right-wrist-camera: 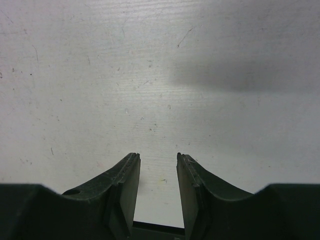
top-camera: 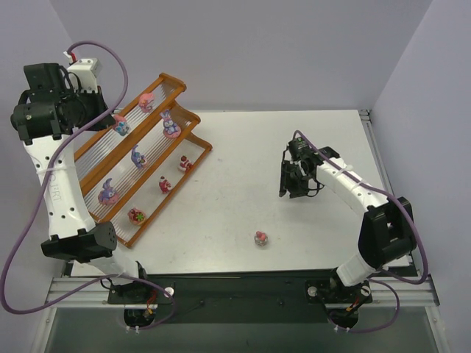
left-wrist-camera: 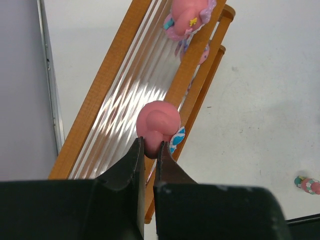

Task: Place and organize the plastic toys onto the shelf

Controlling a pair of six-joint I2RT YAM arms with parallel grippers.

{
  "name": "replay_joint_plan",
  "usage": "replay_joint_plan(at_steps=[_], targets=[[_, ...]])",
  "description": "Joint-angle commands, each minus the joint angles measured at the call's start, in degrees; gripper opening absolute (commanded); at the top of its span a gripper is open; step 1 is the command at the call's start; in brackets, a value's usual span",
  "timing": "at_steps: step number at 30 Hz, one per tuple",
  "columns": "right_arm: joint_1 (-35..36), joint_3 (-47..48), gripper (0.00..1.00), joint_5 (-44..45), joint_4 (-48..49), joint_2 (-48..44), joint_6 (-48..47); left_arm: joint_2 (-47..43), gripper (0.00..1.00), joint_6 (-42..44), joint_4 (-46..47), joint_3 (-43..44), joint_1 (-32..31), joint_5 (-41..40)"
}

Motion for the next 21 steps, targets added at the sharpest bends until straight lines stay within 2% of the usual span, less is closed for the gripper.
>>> replay_joint_plan(at_steps=[1,9,18,21], targets=[[-0.4,2.3,0.36,-0.4,-3.0,1.2,-0.4,0.9,0.0,1.7,-0.1,0.6,0.4,-4.6],[-0.4,1.9,0.36,-0.6,-3.0,2.5,-0.6,-1.4,0.0,3.5,0.4,-3.3,0.2,-9.9],[-0.4,1.9,0.35,-0.4,-3.0,3.5,-0.4,1.3,0.0,4.6,0.6,-0.2,0.1,-9.5],[-0.4,2.0,0.35,-0.4,-3.0,3.7,-0.4,1.5,0.04,5.7,0.8,0.5,0.1,-8.5]])
